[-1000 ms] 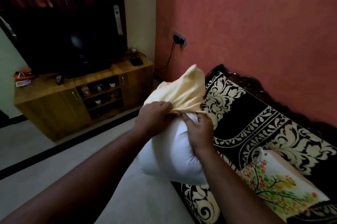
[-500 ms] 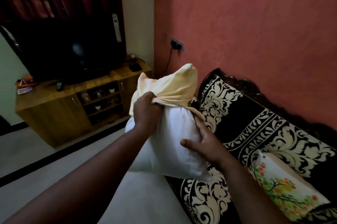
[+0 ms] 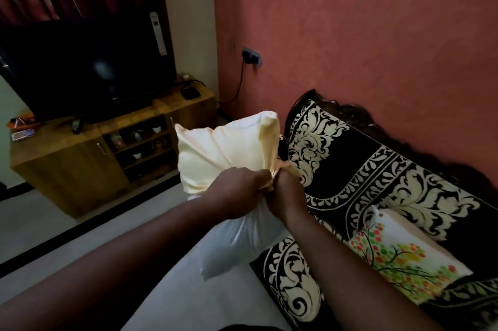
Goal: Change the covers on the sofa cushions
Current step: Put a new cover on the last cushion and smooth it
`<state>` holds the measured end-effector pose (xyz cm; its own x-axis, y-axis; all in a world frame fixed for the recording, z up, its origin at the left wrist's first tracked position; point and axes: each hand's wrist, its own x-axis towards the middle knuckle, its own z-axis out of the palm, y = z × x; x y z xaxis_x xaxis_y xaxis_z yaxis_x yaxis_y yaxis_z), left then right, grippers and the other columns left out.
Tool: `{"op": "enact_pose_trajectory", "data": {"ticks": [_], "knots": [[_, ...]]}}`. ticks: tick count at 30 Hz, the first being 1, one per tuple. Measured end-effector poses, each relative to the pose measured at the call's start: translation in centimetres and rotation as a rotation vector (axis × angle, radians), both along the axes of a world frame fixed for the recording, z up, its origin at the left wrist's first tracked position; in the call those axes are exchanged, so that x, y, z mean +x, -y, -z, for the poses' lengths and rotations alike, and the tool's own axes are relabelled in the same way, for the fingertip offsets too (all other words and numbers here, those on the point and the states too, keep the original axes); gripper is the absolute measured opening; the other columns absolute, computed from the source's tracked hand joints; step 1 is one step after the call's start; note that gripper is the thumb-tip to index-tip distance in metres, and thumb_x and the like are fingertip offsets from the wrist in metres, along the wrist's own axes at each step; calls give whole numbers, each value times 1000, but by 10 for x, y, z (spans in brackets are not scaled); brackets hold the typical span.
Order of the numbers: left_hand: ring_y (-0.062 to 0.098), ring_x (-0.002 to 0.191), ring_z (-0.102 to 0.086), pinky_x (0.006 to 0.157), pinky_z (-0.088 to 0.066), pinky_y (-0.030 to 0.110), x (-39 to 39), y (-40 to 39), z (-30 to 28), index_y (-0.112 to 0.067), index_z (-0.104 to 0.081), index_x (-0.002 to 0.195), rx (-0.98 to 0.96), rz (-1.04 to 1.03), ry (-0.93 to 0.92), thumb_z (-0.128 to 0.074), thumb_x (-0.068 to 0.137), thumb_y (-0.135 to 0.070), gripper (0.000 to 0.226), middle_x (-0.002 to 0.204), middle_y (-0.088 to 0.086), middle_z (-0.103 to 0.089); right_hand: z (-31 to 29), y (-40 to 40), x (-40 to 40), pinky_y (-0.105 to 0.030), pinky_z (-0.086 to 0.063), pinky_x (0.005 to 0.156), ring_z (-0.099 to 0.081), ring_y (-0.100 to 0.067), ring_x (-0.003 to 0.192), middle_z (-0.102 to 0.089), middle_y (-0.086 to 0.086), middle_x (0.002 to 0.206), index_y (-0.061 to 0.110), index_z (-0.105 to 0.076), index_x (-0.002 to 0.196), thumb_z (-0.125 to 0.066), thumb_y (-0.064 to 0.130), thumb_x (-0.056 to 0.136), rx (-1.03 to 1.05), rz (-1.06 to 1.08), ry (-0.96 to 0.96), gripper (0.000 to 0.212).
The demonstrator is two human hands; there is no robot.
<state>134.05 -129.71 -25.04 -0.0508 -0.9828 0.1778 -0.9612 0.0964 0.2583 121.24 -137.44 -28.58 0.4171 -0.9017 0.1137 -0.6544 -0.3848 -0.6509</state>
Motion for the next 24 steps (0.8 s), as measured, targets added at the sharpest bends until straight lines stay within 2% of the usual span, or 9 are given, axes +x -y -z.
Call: {"op": "enact_pose_trajectory", "data": {"ticks": [3, 6, 9, 11, 14, 17, 19, 21, 24], "knots": [[34, 81, -66, 62, -49, 36, 13, -11, 15, -27, -60, 104, -165, -144, -181, -57, 95, -50, 25, 85, 7, -70, -8, 17, -8, -30, -48, 77, -67, -22, 96, -72, 1, 105, 24, -69, 107, -66, 32, 88, 143, 19, 337, 22], [31, 75, -59, 58, -40, 34, 64, -12, 26, -23, -59, 90, -330, -314, -205, -69, 90, -40, 20, 81, 2, -63, -21, 29, -22, -30, -52, 92, -69, -11, 104, -75, 10, 109, 30, -73, 109, -75, 14, 89, 219, -139, 613, 26], [32, 78, -54, 62, -32, 34, 112, -2, 33, -20, -53, 80, -300, -503, -131, -63, 82, -28, 14, 82, 3, -56, -40, 34, -27, -29, -48, 104, -65, -13, 119, -72, 10, 123, 31, -70, 121, -70, 1, 90, 213, -219, 760, 44], [32, 76, -53, 60, -30, 34, 120, 4, 36, -21, -45, 73, -273, -675, -292, -64, 82, -19, 21, 77, 2, -52, -44, 42, -26, -33, -45, 109, -62, -16, 125, -69, 6, 130, 24, -68, 128, -70, 0, 90, 236, -187, 874, 44], [27, 71, -50, 58, -29, 33, 96, 8, 45, -20, -39, 73, -243, -673, -374, -66, 85, -14, 31, 77, 1, -52, -41, 55, -26, -38, -45, 111, -62, -15, 125, -69, 5, 129, 21, -69, 127, -74, 13, 86, 217, -51, 875, 42], [25, 78, -52, 61, -33, 34, 71, 9, 54, -24, -43, 82, -219, -543, -351, -61, 87, -12, 22, 88, 1, -57, -37, 72, -29, -36, -49, 106, -63, -16, 121, -66, 3, 132, 18, -63, 136, -80, 26, 82, 218, 151, 799, 57], [24, 79, -53, 62, -35, 35, 63, 14, 57, -21, -47, 88, -311, -698, -543, -56, 89, -11, 13, 85, -1, -57, -36, 77, -45, -29, -54, 92, -63, -19, 117, -58, -6, 142, 17, -42, 152, -85, 47, 76, 407, 189, 896, 92], [27, 82, -53, 65, -32, 33, 62, 23, 53, -15, -50, 91, -453, -974, -926, -52, 91, -11, 5, 79, -3, -53, -25, 75, -66, -40, -55, 94, -58, -28, 128, -51, -7, 150, 21, -25, 159, -87, 70, 54, 616, -8, 1044, 131], [25, 82, -51, 67, -32, 30, 57, 33, 48, -12, -51, 96, -585, -1088, -1200, -54, 89, -8, 8, 77, -7, -51, -4, 27, -68, -55, -48, 104, -53, -31, 135, -47, -10, 154, 28, -22, 158, -89, 68, 48, 742, -257, 1008, 135]]}}
